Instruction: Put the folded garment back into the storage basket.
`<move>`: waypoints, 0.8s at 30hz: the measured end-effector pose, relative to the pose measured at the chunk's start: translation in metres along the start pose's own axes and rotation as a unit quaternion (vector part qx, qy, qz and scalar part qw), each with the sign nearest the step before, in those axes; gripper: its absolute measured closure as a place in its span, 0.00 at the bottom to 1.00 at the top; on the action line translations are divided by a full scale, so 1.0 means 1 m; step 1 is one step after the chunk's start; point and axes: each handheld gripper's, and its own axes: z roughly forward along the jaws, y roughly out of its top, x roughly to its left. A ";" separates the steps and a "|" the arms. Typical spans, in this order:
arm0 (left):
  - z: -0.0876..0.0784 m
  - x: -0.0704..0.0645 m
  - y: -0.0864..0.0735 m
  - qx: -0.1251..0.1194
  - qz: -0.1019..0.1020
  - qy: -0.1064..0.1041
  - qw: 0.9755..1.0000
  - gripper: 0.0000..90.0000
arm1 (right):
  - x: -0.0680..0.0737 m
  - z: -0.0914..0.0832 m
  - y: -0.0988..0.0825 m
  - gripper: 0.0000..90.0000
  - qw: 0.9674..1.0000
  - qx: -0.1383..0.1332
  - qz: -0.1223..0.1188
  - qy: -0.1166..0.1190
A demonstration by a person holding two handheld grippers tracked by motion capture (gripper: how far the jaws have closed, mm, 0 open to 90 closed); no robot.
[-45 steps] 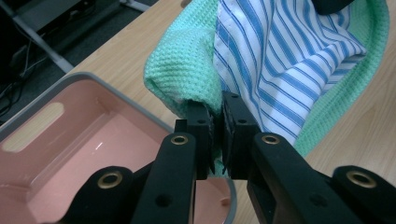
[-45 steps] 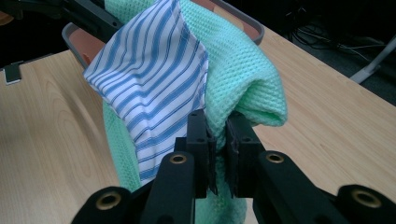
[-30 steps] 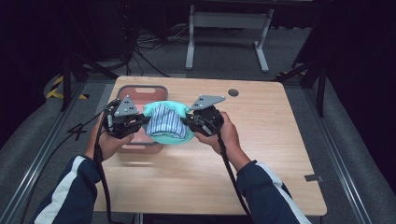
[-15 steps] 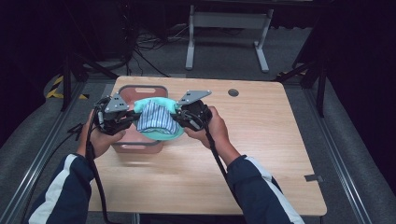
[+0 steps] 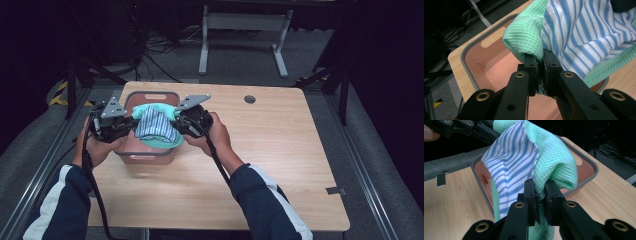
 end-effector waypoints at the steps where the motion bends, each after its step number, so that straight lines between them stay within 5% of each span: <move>1: 0.000 0.003 -0.002 0.003 -0.002 0.003 1.000 0.92 | 0.001 0.005 0.001 0.91 1.000 0.001 0.003 0.003; 24: 0.004 0.026 -0.029 0.028 -0.025 0.020 0.999 0.92 | 0.004 0.064 0.007 0.91 0.999 0.025 0.004 0.022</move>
